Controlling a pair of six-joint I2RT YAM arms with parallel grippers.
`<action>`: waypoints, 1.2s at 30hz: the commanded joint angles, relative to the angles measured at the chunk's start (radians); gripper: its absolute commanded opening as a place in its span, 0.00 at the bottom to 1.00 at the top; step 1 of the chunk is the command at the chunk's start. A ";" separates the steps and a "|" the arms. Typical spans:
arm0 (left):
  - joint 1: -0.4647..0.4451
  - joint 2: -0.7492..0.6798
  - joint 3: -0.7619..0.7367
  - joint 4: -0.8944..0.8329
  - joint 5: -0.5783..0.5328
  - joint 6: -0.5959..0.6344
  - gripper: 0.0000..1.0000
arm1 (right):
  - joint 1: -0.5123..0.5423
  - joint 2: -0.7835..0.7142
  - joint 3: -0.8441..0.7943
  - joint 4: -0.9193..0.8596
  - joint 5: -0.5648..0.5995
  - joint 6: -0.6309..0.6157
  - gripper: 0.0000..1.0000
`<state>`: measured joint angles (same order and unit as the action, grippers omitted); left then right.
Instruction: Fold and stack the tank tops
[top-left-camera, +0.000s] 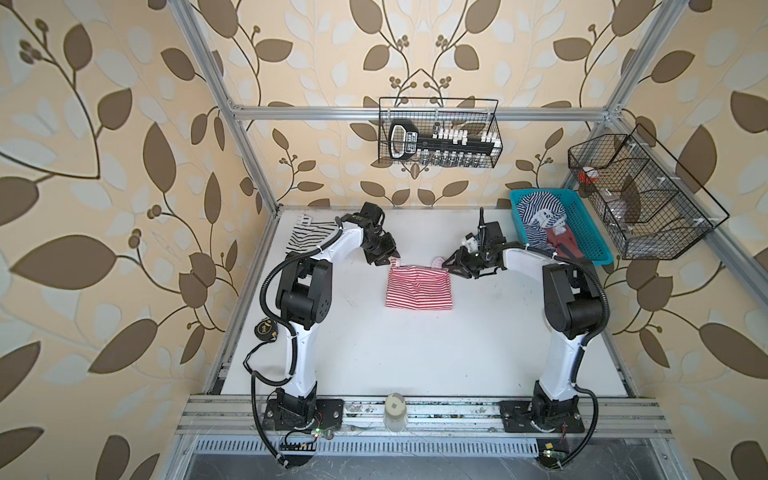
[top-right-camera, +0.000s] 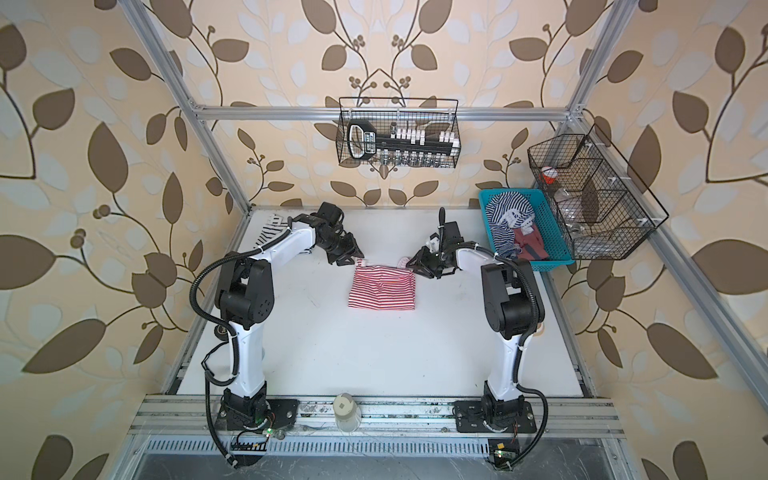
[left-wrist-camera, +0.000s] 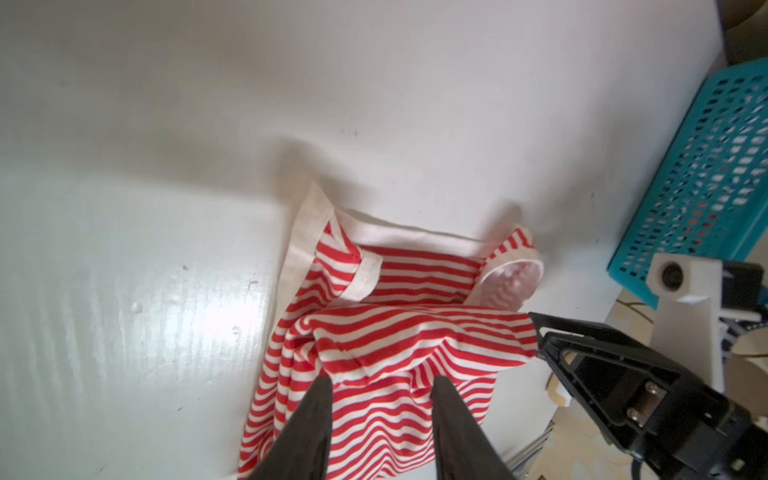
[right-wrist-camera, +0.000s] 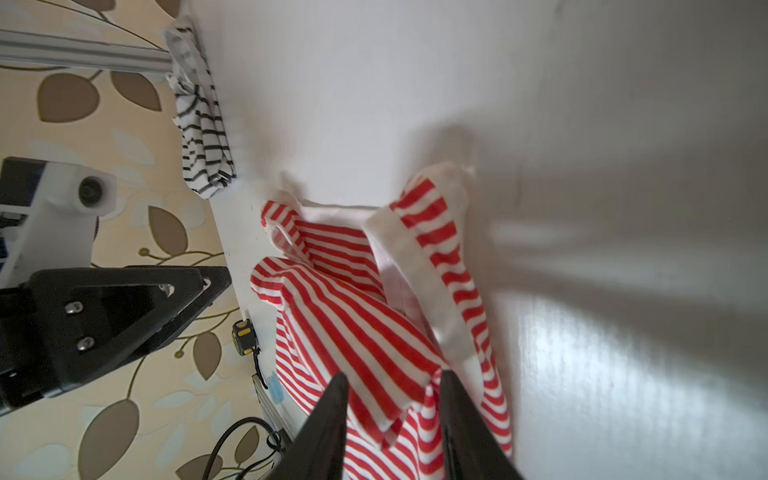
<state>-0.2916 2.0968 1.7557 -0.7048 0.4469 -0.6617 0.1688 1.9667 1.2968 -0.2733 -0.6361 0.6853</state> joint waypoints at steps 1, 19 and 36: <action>0.016 -0.045 0.079 0.008 -0.001 -0.011 0.45 | -0.004 -0.089 -0.005 0.059 -0.008 0.028 0.41; -0.054 -0.051 -0.201 0.228 0.141 -0.081 0.14 | 0.142 0.047 -0.059 0.182 -0.100 0.024 0.14; 0.043 0.183 -0.004 0.211 0.174 -0.063 0.20 | 0.047 0.254 -0.024 0.440 -0.234 0.194 0.26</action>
<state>-0.2611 2.2841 1.7210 -0.4877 0.6209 -0.7345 0.2146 2.1822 1.2747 0.0959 -0.8402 0.8192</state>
